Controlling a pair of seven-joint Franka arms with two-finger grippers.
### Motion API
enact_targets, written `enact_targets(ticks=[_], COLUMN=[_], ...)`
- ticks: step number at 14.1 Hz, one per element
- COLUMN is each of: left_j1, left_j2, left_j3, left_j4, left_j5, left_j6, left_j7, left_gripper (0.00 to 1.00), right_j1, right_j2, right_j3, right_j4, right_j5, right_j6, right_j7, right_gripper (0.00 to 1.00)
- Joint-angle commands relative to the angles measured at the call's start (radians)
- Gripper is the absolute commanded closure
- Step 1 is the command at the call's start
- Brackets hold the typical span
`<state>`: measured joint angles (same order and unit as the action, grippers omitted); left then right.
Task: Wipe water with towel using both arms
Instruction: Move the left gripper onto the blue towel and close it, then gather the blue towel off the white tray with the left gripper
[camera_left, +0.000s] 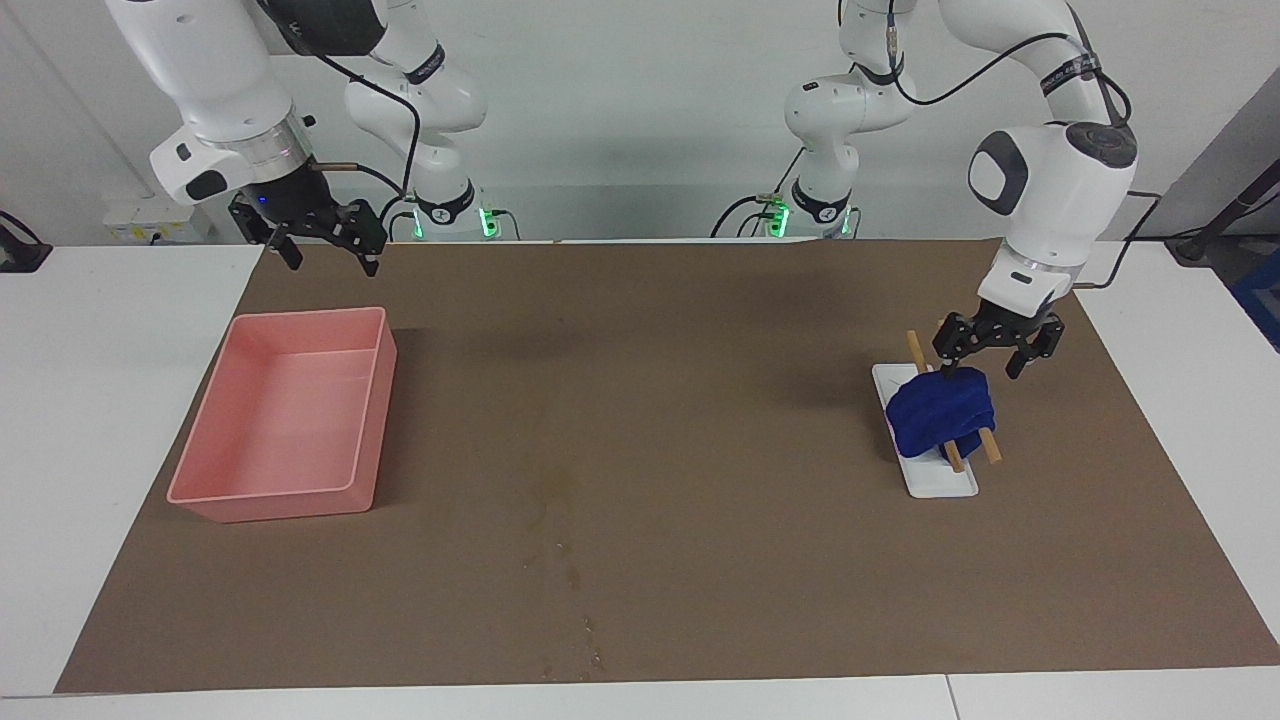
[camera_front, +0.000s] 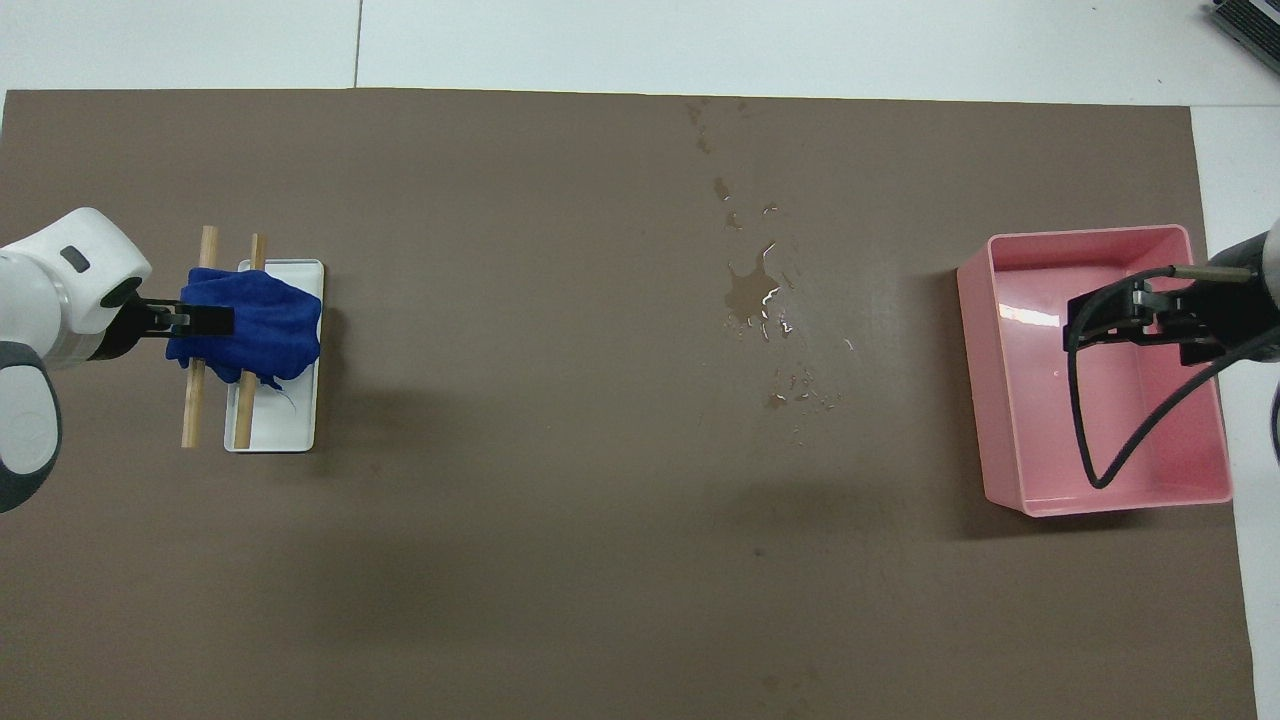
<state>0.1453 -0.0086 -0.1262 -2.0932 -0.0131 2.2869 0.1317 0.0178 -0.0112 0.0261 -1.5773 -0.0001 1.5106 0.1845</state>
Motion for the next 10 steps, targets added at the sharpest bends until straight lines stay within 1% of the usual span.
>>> enact_targets(ticks=[1,2,4,6,7,8,10], left_j1=[0.01,0.016,0.025,0.03,0.031,0.031,0.033], left_j2=[-0.011,0.007,0.019,0.021,0.024,0.033,0.041], left_j3=[-0.004,-0.004,-0.004,-0.006,-0.006,-0.006,-0.006], left_j4=[-0.024,-0.024,-0.024,-0.039,-0.039,-0.039,-0.037], left_j5=[0.004,0.004,0.002,-0.002,-0.002,-0.007,-0.045], left_j6=[0.035,0.048,0.085,0.094,0.101,0.106,0.115], left_j7=[0.012,0.02,0.023,-0.035,-0.04,-0.044,-0.059], left_gripper=[0.02,0.05,0.08,0.09,0.11,0.12,0.16], right_j1=[-0.009,-0.009,-0.009,-0.009,-0.009,-0.009,-0.009], right_j2=[0.0,0.0,0.0,0.0,0.0,0.0,0.0], right_j3=[0.0,0.0,0.0,0.0,0.0,0.0,0.0], right_j4=[0.002,0.002,0.002,0.002,0.002,0.002,0.002], right_j5=[0.023,0.023,0.023,0.023,0.023,0.023,0.023], right_j6=[-0.007,-0.007,-0.007,-0.007,-0.007,-0.007,-0.007], right_j7=[-0.027,-0.027,-0.027,-0.027,-0.027,-0.027,-0.027], right_gripper=[0.0,0.0,0.0,0.0,0.0,0.0,0.0])
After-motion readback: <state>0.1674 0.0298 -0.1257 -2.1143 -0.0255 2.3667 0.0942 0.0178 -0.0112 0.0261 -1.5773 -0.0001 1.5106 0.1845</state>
